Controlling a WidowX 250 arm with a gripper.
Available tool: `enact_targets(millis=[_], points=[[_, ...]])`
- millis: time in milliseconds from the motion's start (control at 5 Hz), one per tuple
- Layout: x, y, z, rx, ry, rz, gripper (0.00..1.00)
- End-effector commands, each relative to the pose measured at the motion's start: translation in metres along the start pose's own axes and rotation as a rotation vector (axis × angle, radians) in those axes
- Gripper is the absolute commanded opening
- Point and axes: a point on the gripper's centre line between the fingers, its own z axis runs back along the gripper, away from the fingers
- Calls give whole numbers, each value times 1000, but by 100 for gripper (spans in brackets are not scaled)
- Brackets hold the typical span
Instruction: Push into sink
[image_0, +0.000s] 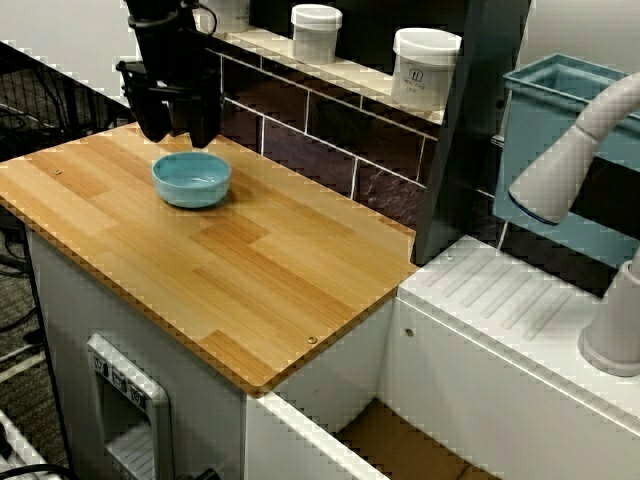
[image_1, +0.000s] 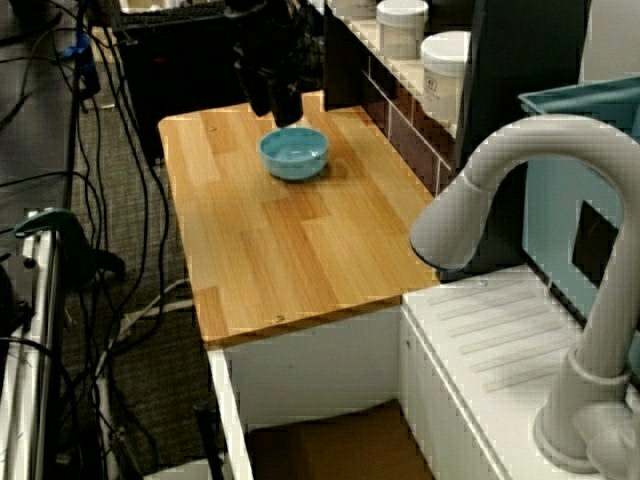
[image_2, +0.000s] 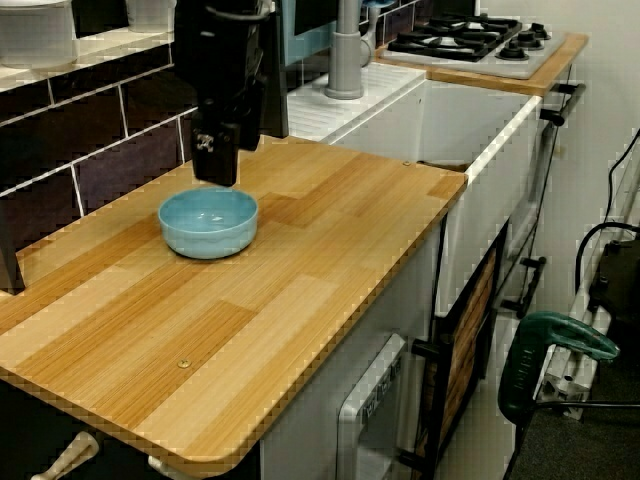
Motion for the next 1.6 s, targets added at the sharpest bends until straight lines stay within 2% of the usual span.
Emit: enact_targets(millis=[0, 200, 400, 600, 1000, 1200, 1400], points=[[-7, -5, -7, -43, 3, -159, 100], [-3, -17, -6, -76, 36, -172, 100], [1, -20, -2, -101, 50, -149, 100], [2, -20, -10, -91, 49, -138, 100], [-1, -30, -41, -42, 81, -161, 100], [-7, -38, -47, -48, 96, -176, 100], [-15, -55, -50, -106, 155, -211, 100]])
